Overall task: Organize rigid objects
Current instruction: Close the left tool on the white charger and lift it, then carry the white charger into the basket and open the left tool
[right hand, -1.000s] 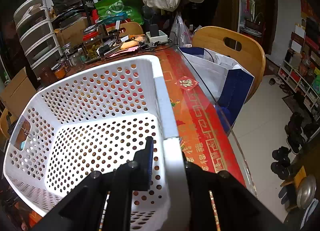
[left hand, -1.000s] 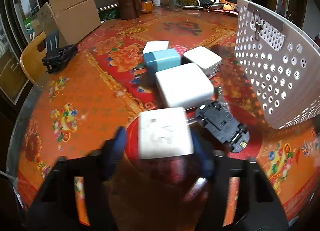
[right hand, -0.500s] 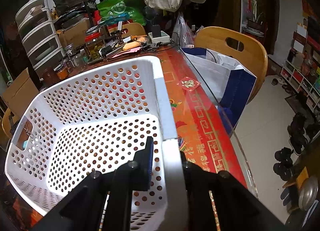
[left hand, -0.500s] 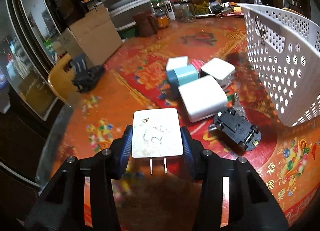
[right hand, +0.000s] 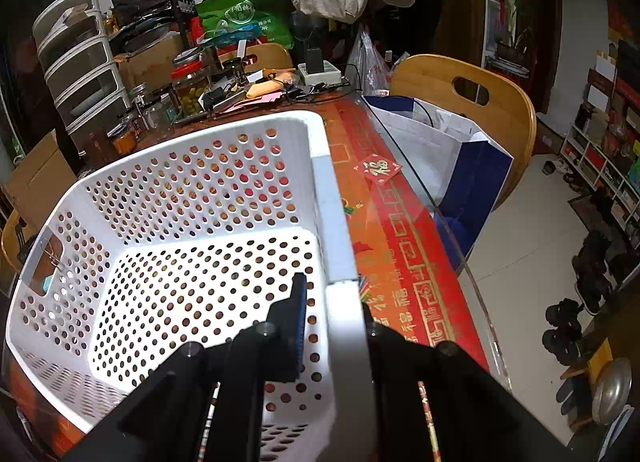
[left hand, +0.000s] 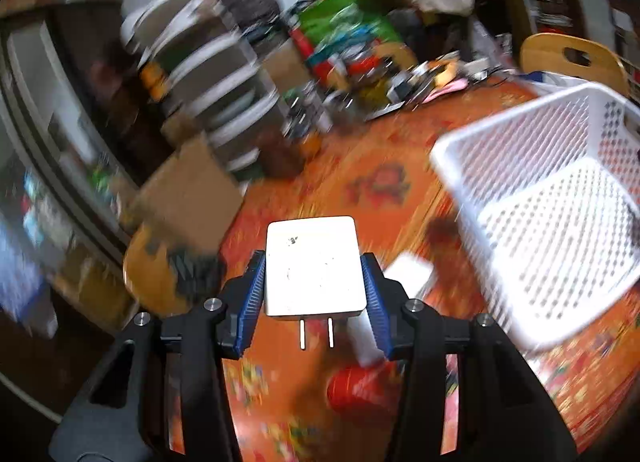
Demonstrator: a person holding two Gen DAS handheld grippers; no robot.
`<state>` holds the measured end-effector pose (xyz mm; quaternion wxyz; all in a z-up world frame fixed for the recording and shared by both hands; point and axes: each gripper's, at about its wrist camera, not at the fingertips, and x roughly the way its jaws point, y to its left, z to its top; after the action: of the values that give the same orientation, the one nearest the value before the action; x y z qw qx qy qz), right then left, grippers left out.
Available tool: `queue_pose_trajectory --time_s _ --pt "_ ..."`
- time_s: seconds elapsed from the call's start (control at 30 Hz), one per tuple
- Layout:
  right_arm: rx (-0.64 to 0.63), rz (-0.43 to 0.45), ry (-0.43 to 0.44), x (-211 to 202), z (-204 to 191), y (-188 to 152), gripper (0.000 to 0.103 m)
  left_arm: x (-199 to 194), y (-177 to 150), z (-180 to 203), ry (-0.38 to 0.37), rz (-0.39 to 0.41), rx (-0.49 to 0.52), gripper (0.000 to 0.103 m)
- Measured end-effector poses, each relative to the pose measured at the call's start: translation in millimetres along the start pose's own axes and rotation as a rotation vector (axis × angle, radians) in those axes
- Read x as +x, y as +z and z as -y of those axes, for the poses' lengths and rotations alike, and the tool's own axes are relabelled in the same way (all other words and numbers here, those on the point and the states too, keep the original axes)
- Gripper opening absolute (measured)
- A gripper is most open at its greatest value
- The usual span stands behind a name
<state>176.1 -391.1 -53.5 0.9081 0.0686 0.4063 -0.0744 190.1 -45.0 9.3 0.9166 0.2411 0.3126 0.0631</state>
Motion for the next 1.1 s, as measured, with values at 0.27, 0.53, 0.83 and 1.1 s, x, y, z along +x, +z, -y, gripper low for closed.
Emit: queue_pose_trajectory --time_s 0.27,0.53,0.83,1.1 --pt "0.01 0.0 0.008 0.2 1.6 0.2 0.01 52.4 82.6 108.5 -0.144 -0.138 0.327 0.044" --pt "0.0 -0.003 -0.002 0.4 -0.1 0.2 0.01 122.0 67.0 195.4 -0.176 -0.38 0.624 0.044" --pt "-0.017 0.002 -0.009 0.0 -2.4 0.5 0.01 148.5 58.6 225.3 -0.118 -0.489 0.807 0.045" --pt "-0.018 0.002 -0.005 0.4 -2.6 1.7 0.01 123.4 80.1 227.8 -0.143 -0.355 0.759 0.098"
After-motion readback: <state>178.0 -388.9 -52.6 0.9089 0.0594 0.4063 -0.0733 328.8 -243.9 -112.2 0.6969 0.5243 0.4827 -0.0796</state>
